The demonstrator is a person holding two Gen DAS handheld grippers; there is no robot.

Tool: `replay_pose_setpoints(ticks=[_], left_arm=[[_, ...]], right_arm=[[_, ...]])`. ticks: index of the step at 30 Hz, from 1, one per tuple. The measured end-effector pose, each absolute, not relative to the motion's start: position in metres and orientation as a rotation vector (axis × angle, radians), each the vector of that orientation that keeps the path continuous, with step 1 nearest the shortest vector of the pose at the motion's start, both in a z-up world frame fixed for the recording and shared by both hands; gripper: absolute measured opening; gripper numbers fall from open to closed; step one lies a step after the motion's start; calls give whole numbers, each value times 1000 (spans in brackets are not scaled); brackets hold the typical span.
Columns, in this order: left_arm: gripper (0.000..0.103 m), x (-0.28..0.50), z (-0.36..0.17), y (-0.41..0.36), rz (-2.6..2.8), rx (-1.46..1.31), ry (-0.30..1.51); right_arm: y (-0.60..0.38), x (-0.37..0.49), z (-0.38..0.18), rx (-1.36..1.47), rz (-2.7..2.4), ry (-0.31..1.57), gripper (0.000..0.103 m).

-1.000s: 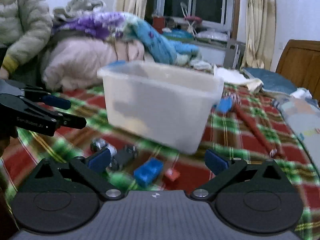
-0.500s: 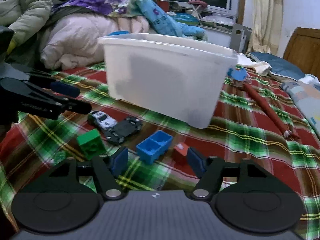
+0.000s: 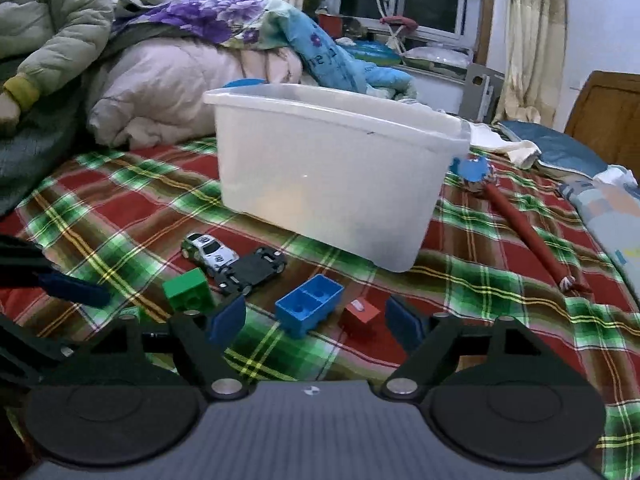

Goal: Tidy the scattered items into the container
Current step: 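Grasp the green pegged board with the left gripper while the right gripper grasps the blue block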

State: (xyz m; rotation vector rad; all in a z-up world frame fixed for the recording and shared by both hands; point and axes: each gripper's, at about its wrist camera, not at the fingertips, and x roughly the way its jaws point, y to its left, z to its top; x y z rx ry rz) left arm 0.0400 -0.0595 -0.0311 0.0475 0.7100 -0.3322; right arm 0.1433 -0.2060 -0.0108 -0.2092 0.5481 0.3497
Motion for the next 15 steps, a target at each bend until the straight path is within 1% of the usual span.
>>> replay_pose_setpoints(ticks=[5, 6, 7, 8, 11, 15], left_arm=[[64, 46, -41, -60, -312, 48, 718], [61, 46, -41, -59, -305, 47, 713], [58, 46, -41, -58, -299, 46, 708], [58, 47, -41, -58, -293, 48, 707], [56, 49, -44, -60, -292, 55, 714], [56, 50, -46, -61, -288, 55, 719]], right_arm=[[-201, 148, -16, -193, 360, 568, 78], [-200, 150, -17, -185, 358, 572, 73], [-198, 152, -19, -180, 355, 578, 64], [-196, 155, -21, -177, 348, 589, 60], [-192, 162, -27, -161, 343, 615, 59], [-188, 168, -32, -166, 314, 624, 59]])
